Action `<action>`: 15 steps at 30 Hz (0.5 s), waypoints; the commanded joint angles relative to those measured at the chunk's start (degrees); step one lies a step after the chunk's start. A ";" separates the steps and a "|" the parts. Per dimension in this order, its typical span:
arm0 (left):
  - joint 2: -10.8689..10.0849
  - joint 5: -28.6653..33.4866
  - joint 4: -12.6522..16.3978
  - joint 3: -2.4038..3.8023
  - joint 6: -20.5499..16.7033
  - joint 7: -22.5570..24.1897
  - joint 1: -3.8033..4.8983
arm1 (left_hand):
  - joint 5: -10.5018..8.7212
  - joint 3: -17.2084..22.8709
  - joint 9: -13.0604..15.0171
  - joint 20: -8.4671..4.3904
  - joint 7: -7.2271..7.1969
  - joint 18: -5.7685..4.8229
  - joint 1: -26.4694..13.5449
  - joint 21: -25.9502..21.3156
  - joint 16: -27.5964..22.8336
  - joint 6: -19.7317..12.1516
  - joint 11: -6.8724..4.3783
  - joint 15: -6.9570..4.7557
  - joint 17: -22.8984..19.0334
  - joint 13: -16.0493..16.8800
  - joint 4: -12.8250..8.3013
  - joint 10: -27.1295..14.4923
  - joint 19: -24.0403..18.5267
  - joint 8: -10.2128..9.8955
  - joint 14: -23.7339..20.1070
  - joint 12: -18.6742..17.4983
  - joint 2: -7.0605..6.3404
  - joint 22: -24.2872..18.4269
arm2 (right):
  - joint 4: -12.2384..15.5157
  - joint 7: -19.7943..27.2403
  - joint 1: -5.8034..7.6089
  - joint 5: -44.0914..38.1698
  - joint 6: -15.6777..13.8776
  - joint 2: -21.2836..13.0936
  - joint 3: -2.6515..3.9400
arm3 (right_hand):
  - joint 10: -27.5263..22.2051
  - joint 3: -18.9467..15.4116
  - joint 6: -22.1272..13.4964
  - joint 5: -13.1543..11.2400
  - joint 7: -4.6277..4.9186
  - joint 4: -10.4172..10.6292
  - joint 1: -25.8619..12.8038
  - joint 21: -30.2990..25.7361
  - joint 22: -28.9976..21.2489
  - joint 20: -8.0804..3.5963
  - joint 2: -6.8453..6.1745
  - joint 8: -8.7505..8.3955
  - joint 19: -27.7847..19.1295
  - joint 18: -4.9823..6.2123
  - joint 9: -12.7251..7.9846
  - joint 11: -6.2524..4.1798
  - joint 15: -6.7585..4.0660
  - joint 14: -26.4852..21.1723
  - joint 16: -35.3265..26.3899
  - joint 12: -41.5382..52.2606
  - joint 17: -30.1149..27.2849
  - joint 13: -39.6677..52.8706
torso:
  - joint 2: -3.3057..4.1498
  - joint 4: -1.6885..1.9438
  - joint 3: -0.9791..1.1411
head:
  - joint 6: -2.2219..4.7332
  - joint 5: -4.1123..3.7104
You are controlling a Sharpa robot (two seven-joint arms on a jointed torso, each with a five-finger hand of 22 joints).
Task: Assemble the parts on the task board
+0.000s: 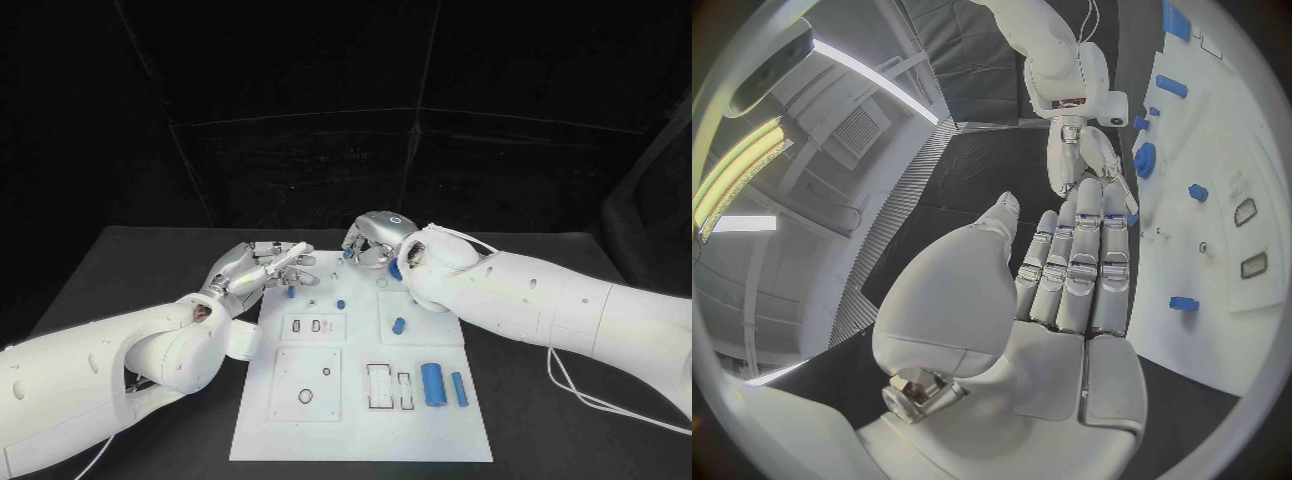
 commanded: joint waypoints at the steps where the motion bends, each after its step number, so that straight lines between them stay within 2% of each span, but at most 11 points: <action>1: 0.09 -0.28 0.05 0.05 0.91 -0.25 0.11 | 0.04 0.11 -0.07 0.11 0.25 0.68 0.00 -0.25 -0.31 -0.22 0.07 -0.01 0.05 -0.06 -0.37 -0.44 -0.30 -0.37 -0.22 -0.18 0.48 -0.08 | -0.48 -0.69 0.16 0.24 2.13 0.63 0.04 | -0.30 0.14 -0.24 -0.37 0.23 0.29 -0.50 0.29 0.05 0.05 -0.21 -0.22 -0.25 -0.52 -0.10 0.10 0.20 0.82 0.36 -0.33 -0.10 -0.07 | -0.05 0.03 0.02 | -0.08 0.04; 5: 0.15 -0.28 0.02 0.05 0.95 -0.26 0.12 | 0.04 0.11 -0.07 0.11 0.25 0.68 0.00 -0.25 -0.31 -0.22 0.07 -0.01 0.05 -0.06 -0.37 -0.44 -0.30 -0.37 -0.22 -0.18 0.48 -0.08 | -1.16 -1.07 0.16 -0.03 3.38 1.52 0.04 | -0.53 0.29 -0.44 -0.42 0.31 0.58 -0.68 0.35 0.08 0.11 -0.50 -0.26 -0.32 -0.52 -0.11 0.18 0.27 0.81 0.44 -0.35 -0.06 -0.09 | -0.04 0.09 0.02 | 0.07 0.13; 15: 0.23 -0.28 0.02 0.05 1.00 -0.29 0.13 | 0.04 0.15 -0.06 0.12 0.26 0.68 0.07 -0.27 -0.31 -0.23 0.08 0.00 0.10 -0.07 -0.44 -0.48 -0.32 -0.40 -0.26 -0.19 0.55 -0.09 | -3.48 -1.88 0.15 -1.01 3.83 3.65 0.04 | -0.62 0.38 -0.53 -0.45 0.34 0.80 -0.82 0.38 0.08 0.15 -0.67 -0.26 -0.38 -0.52 -0.12 0.22 0.32 0.80 0.48 -0.34 -0.06 -0.09 | 0.05 -0.11 -0.01 | 0.07 0.45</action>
